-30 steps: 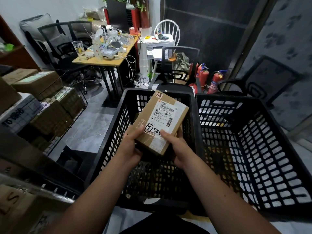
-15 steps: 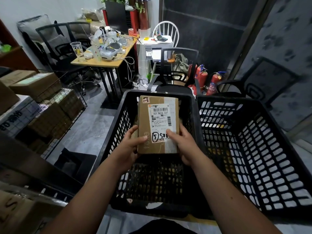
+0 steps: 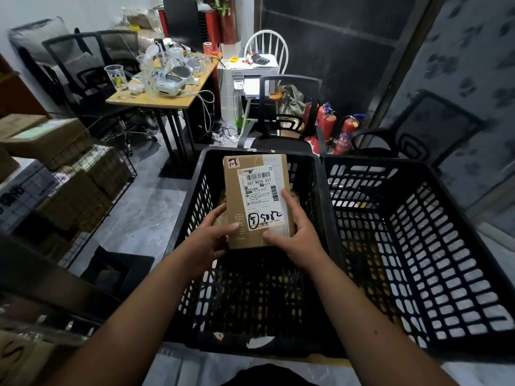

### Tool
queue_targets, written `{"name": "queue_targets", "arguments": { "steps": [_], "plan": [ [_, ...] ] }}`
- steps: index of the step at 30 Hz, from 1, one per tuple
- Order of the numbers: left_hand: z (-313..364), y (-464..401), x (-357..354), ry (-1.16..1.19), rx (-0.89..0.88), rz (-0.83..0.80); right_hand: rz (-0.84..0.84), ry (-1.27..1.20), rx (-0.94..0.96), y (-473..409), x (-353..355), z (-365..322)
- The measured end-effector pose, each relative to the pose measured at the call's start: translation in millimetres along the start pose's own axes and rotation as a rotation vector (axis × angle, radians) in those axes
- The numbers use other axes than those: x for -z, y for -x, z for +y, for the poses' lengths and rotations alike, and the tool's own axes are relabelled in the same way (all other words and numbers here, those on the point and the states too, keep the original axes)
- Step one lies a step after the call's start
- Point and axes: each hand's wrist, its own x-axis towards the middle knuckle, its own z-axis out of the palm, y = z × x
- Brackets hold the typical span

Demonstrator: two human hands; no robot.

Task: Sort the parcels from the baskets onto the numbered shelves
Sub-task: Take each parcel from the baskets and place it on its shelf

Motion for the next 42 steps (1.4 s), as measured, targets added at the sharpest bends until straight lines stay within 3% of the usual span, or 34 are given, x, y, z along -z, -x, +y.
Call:
{"name": "queue_targets", "arguments": {
  "steps": [6,14,17,27,42],
  "plan": [
    [18,-7,14,-0.146,-0.013,0.040,-0.006,0.023,-0.012,-1,3,-5],
    [18,5,6,-0.928,-0.435,0.425,-0.005,0.020,0.007,1,9,-10],
    [15,11,1,-1.053,-0.489,0.499,-0.014,0.016,0.020,3,13,-15],
    [4,67,-45,-1.138,-0.424,0.764,-0.197,0.035,0.080,12,41,-25],
    [-56,218,-157,-0.980,-0.310,1.301,-0.658,0.083,0.353,74,70,-53]
  ]
}}
